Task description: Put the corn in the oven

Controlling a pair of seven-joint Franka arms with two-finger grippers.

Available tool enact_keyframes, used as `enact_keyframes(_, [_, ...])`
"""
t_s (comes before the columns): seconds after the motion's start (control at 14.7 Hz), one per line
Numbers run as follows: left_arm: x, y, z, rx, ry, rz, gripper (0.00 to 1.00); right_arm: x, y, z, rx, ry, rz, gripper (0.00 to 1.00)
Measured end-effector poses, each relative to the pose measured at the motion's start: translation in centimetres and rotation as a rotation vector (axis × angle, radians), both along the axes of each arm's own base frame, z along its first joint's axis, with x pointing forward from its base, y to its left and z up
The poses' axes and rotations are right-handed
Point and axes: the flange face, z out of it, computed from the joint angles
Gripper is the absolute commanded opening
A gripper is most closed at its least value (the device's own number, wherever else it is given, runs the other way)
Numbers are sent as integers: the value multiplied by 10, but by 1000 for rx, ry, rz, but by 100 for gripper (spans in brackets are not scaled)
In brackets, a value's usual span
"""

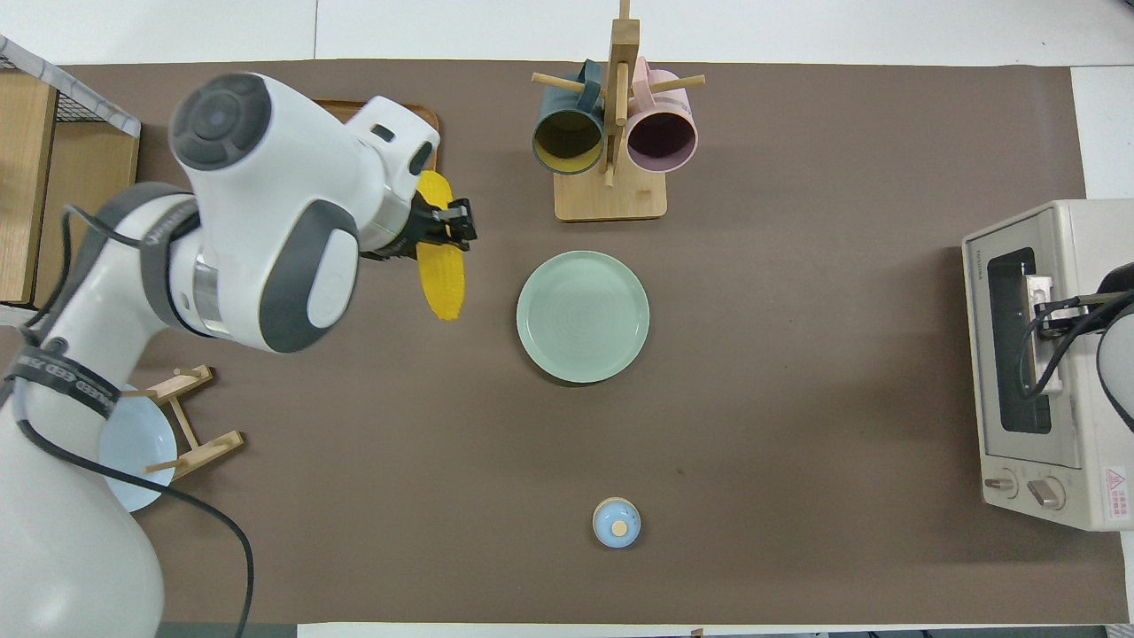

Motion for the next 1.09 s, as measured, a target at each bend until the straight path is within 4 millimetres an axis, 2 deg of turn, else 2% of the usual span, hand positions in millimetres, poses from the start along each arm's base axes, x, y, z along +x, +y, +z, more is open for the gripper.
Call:
enact_keyframes(0.14, [-32,-40,-9,-6,-7,-18,0,-1,1,-1,-1,-9,3,0])
enact_keyframes(0.27, [-58,-69,-25,-22,-40,-31,0,-3,7,-2,-1,-19,14,0])
enact_keyframes(0.48, [-92,-103,-55,-37,-72,-46,0,-1,34,-9,3,-18,32,0])
enact_keyframes(0.68, [-104,-124,-83,-44,-95,-58,0,3,62,-24,17,-16,44,0])
enact_keyframes(0.88, [-108,-139,-117,-40,-109,-65,0,6,79,-41,42,-9,56,0])
enact_keyframes(1.09, [-108,-143,-132,-41,-121,-66,0,6,97,-65,56,-31,68,0])
